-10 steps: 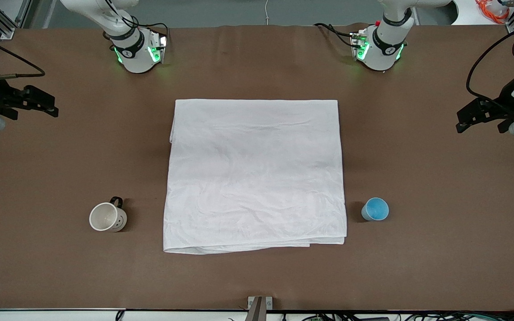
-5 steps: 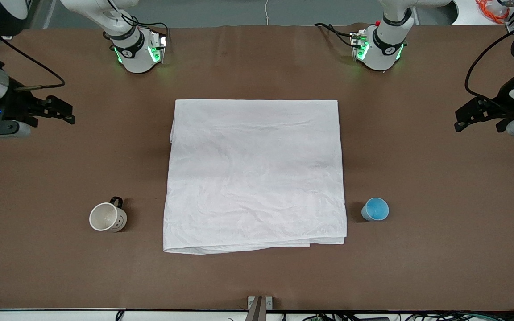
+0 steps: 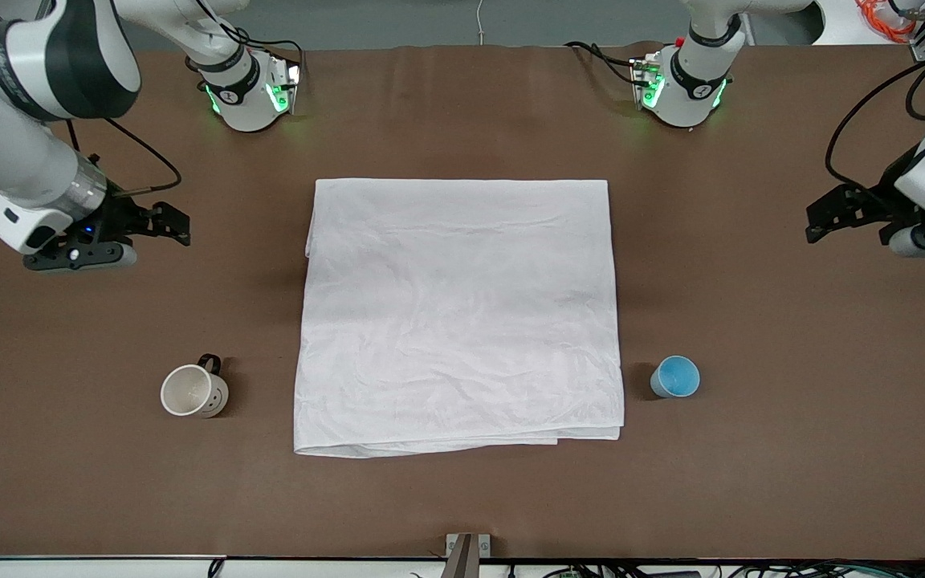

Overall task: Place blue cup into white mug on cloth
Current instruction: 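Lower the right gripper to the mug while the left gripper reaches the cup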

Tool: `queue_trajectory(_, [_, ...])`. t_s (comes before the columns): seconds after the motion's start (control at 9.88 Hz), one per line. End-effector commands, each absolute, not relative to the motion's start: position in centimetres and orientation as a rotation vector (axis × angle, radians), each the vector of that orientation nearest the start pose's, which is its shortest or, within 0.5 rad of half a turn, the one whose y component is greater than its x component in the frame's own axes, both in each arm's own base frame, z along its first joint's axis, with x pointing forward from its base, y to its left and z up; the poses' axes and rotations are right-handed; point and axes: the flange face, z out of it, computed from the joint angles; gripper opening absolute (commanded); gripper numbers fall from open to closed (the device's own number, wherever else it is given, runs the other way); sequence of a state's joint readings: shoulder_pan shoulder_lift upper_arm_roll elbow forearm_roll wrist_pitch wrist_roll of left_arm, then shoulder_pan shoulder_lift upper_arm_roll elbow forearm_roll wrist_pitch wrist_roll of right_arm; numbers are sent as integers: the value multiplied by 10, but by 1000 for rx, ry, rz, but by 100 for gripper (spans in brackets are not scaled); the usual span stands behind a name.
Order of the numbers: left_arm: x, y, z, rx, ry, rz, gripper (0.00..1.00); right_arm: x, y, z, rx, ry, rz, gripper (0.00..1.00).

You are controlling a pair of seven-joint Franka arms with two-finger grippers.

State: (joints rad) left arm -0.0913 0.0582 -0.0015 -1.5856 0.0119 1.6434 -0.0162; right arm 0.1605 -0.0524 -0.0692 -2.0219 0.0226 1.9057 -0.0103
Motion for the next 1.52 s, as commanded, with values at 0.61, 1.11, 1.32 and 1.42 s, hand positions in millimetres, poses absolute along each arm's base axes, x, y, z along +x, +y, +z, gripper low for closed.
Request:
queue_trajectory(0.61, [669,-108,443,-3142,266,171,100,579,36,322,-3134,-86,-78,99])
queue_trajectory(1.11, [685,-177,342,-3137,379,136,92,607,16,277,-3146,-87,-106,99])
queue_trajectory(1.32, [690,-180,304,-3144,338,148,91,626,17,255,-3151,-84,-101,99])
queue_trajectory(1.42, [693,-179,280,-3148,296,146,91,635,16,250,-3153,-86,-106,99])
